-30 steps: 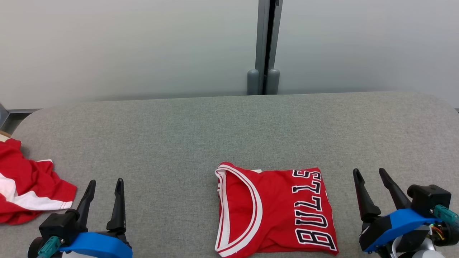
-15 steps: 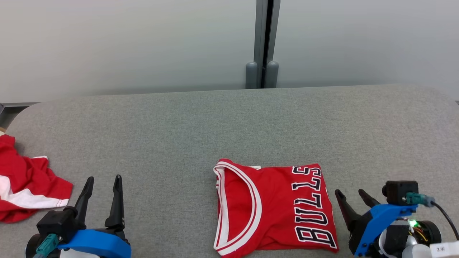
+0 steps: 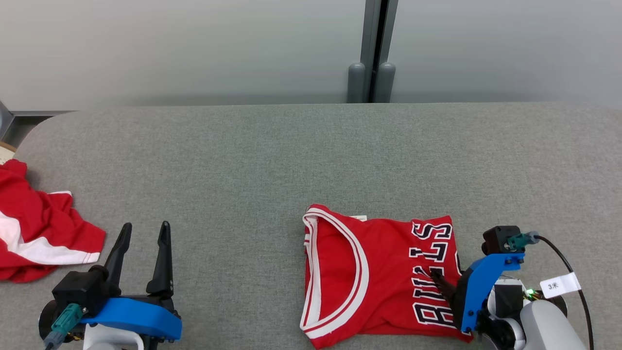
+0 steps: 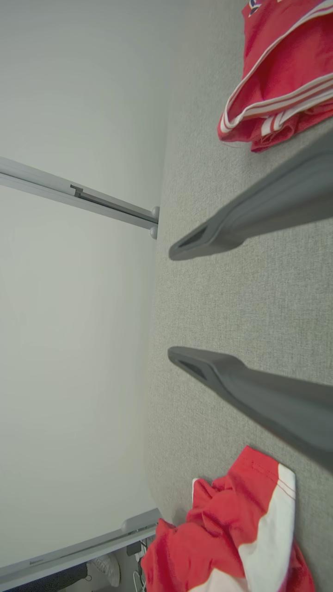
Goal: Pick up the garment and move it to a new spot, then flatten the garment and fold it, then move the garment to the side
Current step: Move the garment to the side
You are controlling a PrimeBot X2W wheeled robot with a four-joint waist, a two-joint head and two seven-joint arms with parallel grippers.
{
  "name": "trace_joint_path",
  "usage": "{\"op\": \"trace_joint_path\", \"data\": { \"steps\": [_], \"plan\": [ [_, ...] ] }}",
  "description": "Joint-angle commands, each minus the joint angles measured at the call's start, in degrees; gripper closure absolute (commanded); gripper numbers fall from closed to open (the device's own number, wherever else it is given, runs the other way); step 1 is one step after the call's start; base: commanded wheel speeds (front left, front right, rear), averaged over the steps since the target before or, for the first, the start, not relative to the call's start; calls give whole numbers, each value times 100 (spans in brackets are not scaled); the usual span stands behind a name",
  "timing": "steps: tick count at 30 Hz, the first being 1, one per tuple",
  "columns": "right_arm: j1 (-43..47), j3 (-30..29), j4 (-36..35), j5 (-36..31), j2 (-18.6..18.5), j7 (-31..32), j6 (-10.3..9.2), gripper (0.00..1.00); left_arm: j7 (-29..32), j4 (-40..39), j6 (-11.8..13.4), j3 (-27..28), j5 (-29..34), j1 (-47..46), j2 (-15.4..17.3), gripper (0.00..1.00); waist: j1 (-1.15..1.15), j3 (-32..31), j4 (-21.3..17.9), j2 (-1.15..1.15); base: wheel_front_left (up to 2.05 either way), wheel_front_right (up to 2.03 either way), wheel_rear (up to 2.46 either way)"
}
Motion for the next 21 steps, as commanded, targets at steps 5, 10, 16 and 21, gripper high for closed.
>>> {"op": "trace_joint_path", "data": {
  "steps": [5, 10, 16, 21],
  "plan": [
    [-135, 198, 684, 118, 17, 318, 3, 0, -43, 13, -41, -22, 24, -129, -14, 0, 0, 115, 89, 0, 0, 0, 0],
    [-265, 781, 722, 48, 119, 461, 36, 100, -58, 42, -55, -17, 11, -165, -15, 0, 0, 195, 70, 0, 0, 0, 0],
    [-1016, 1244, 68, -707, -484, 159, 1, 100, -106, -111, -37, 74, 86, -188, -4, 0, 0, 386, -192, 0, 0, 0, 0],
    [-1853, 2040, -273, -710, -1194, 167, 0, 100, -134, -338, -15, 213, 162, -184, -40, 0, 0, 681, -585, 0, 0, 0, 0]
  ]
}}
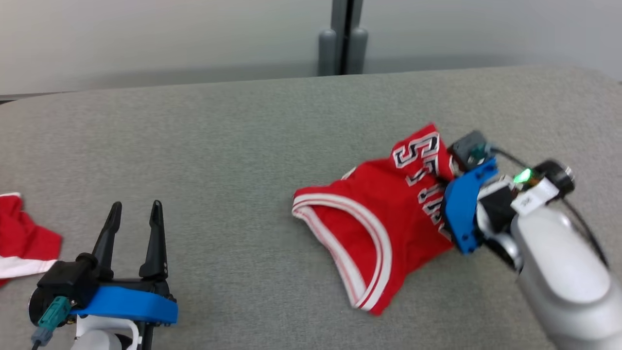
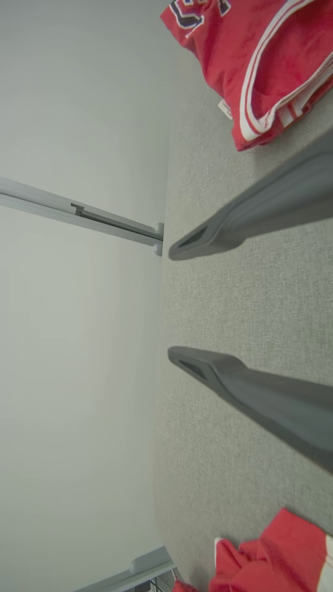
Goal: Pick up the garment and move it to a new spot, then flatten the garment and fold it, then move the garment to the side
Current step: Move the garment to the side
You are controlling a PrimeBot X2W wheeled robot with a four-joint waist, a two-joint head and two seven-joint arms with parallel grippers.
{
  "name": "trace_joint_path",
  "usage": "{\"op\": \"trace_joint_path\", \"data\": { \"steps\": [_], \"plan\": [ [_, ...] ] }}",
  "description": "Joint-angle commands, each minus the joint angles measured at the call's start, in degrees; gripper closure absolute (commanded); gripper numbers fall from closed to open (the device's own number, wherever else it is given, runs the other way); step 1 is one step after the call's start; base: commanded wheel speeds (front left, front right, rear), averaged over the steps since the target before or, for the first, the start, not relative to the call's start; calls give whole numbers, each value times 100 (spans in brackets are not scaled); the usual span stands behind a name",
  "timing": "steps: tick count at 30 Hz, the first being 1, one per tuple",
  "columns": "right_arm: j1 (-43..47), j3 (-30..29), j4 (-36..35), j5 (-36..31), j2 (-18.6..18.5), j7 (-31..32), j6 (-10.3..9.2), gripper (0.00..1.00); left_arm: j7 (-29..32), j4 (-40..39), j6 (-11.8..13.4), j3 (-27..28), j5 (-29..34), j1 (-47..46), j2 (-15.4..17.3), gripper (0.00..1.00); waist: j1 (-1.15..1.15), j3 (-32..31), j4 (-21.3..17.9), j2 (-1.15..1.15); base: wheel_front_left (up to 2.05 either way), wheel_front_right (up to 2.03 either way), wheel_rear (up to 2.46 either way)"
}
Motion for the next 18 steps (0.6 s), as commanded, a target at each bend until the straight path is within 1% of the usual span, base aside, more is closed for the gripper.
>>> {"op": "trace_joint_path", "data": {
  "steps": [1, 4, 7, 13, 18],
  "plan": [
    [-351, 156, -52, 74, -245, 4, -1, 100, -34, -94, -5, 56, 48, -110, -24, 0, -1, 280, -289, 0, 0, 0, 0],
    [-896, 375, -55, 209, -606, -21, -2, 100, -36, -261, -35, 132, 117, -224, -11, 0, -1, 571, -530, 0, 0, 0, 0],
    [-1351, 422, 68, 312, -980, -74, -1, 100, -36, -407, -76, 175, 220, -424, 18, 0, -1, 892, -717, 0, 0, 0, 0],
    [-2003, 259, 456, 331, -1596, -205, 0, 100, -36, -634, -111, 257, 378, -782, 186, 0, -1, 1497, -1072, 0, 0, 0, 0],
    [-2338, 12, 707, 138, -1940, -382, -1, 100, 52, -845, -109, 293, 446, -928, 356, 0, -1, 1868, -1244, 0, 0, 0, 0]
  ]
}}
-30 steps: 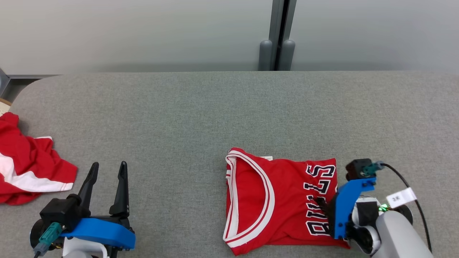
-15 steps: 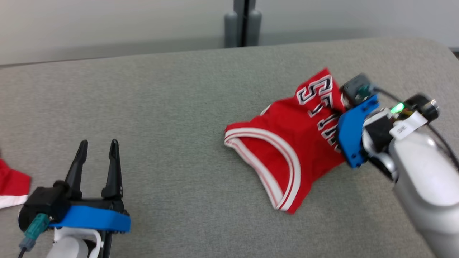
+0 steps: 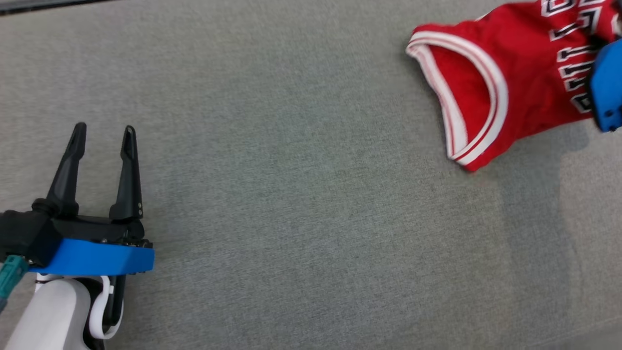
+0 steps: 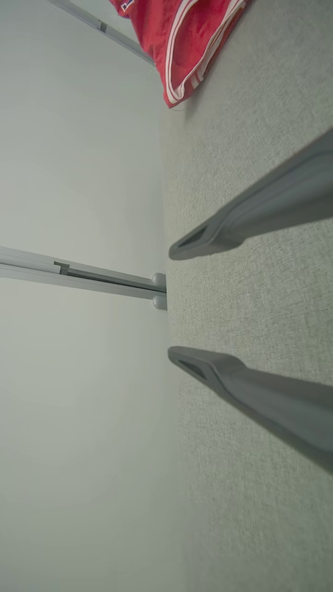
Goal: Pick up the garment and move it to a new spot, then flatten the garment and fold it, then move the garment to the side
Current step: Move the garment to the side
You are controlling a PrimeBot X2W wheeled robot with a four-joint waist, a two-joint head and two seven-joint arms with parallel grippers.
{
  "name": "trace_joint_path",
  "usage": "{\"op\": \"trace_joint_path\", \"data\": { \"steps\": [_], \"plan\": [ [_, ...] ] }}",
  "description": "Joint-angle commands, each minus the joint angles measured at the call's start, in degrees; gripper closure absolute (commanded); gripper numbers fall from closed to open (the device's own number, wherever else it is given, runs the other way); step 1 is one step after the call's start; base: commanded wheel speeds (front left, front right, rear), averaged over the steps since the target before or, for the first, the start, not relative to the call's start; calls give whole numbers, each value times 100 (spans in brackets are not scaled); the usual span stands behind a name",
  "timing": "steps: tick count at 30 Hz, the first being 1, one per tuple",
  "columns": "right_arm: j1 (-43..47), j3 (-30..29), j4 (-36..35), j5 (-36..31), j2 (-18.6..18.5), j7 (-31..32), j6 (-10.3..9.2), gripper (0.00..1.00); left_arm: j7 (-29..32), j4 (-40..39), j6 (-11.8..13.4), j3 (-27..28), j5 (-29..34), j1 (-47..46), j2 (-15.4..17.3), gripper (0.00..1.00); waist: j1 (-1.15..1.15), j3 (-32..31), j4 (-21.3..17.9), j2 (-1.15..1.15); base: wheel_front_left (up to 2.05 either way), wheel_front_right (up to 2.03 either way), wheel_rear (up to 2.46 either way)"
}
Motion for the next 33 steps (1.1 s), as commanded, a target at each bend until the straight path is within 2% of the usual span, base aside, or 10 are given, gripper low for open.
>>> {"op": "trace_joint_path", "data": {
  "steps": [1, 5, 11, 12, 13, 18, 20, 24, 27, 33],
  "plan": [
    [-183, -125, 80, -114, -115, -114, -1, 100, 47, -98, 7, 37, 51, -134, 91, 0, -2, 363, -240, 0, 0, 0, 0],
    [-319, -478, 292, -377, -239, -407, -2, 100, 167, -243, 40, 0, 128, -162, 212, 0, -2, 555, -251, 0, 0, 0, 0],
    [-340, -1151, 571, -824, -30, -852, -1, 100, 238, -415, 81, 23, 146, -158, 297, 0, -2, 676, -196, 0, 0, 0, 0],
    [-322, -1227, 620, -912, 6, -917, -2, 71, 253, -426, 88, 25, 143, -158, 304, 0, -2, 676, -183, 0, 0, 0, 0],
    [-315, -1311, 648, -996, 38, -1003, -2, 0, 259, -437, 89, 20, 135, -162, 301, 0, -2, 675, -167, 0, 0, 0, 0],
    [-191, -1604, 827, -1303, 213, -1193, -2, 0, 247, -372, 85, -34, 114, -174, 246, 0, -2, 575, -79, 0, 0, 0, 0],
    [-53, -1910, 971, -1418, 330, -1304, -1, 0, 189, -265, 92, -83, 90, -147, 168, 0, -2, 398, 20, 0, 0, 0, 0],
    [221, -2086, 1129, -1509, 463, -1545, -1, 0, 101, -21, 81, -151, 41, 24, -1, 0, -2, -22, 200, 0, 0, 0, 0],
    [397, -2211, 1138, -1419, 580, -1798, 0, 0, 56, 117, 72, -169, 10, 108, -90, 0, -2, -281, 309, 0, 0, 0, 0],
    [1241, -2468, 788, -1039, 1090, -2584, -1, 0, -23, 462, 55, -153, -91, 501, -326, 0, -2, -1027, 608, 0, 0, 0, 0]
  ]
}}
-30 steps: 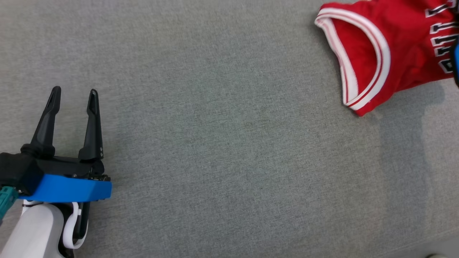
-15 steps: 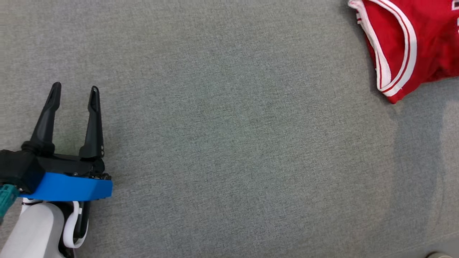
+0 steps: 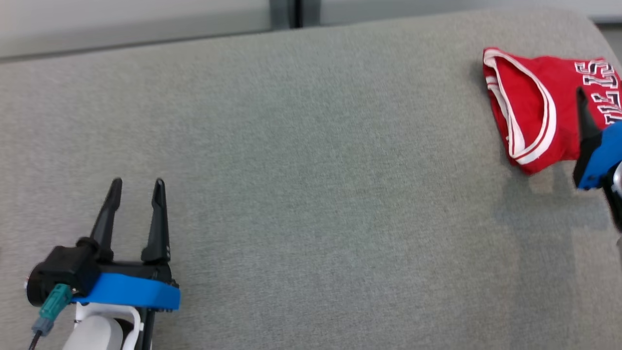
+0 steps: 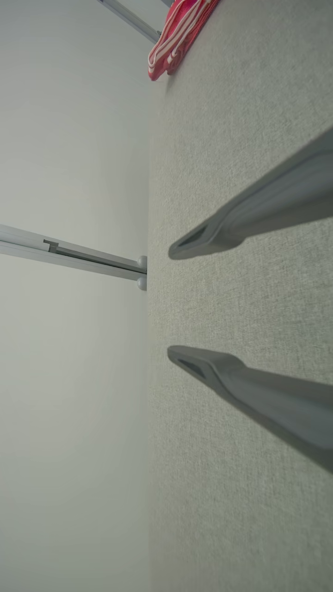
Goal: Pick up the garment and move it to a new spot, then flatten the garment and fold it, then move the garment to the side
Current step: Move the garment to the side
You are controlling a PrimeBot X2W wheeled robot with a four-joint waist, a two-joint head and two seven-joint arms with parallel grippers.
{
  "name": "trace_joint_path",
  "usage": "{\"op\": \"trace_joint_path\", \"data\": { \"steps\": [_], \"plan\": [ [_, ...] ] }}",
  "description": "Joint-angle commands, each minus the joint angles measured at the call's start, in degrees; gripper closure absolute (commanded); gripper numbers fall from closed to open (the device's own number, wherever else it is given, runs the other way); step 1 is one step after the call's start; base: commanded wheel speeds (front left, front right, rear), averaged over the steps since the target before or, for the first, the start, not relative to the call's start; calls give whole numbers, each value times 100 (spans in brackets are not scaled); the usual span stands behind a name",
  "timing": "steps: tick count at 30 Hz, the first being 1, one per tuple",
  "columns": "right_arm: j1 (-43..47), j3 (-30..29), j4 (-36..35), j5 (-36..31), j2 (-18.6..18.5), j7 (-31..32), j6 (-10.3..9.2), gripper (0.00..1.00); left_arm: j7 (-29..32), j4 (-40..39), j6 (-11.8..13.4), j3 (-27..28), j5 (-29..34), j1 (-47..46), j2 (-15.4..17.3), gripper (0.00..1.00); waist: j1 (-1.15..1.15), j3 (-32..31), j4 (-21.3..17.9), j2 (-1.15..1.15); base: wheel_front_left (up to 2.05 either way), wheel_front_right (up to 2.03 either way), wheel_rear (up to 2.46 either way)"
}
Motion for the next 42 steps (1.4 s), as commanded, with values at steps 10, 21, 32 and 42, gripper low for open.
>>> {"op": "trace_joint_path", "data": {
  "steps": [10, 21, 32, 42],
  "plan": [
    [1985, 244, -1501, 762, 650, -494, 0, 0, -49, 483, -19, 24, -34, 448, -237, 0, 1, -1234, 673, 0, 0, 0, 0],
    [3598, 188, -3184, 1069, 1309, -188, 0, 0, -50, 738, 24, 48, -131, 734, -312, 0, 1, -1731, 812, 0, 0, 0, 0],
    [4427, -48, -3829, 1196, 1766, -183, 0, 0, -52, 797, 105, 119, -229, 934, -367, 0, 1, -1916, 828, 0, 0, 0, 0],
    [4584, -10, -3875, 1249, 1856, -414, 0, 0, -55, 711, 63, 264, -198, 1071, -437, 0, 1, -1914, 831, 0, 0, 0, 0]
  ]
}}
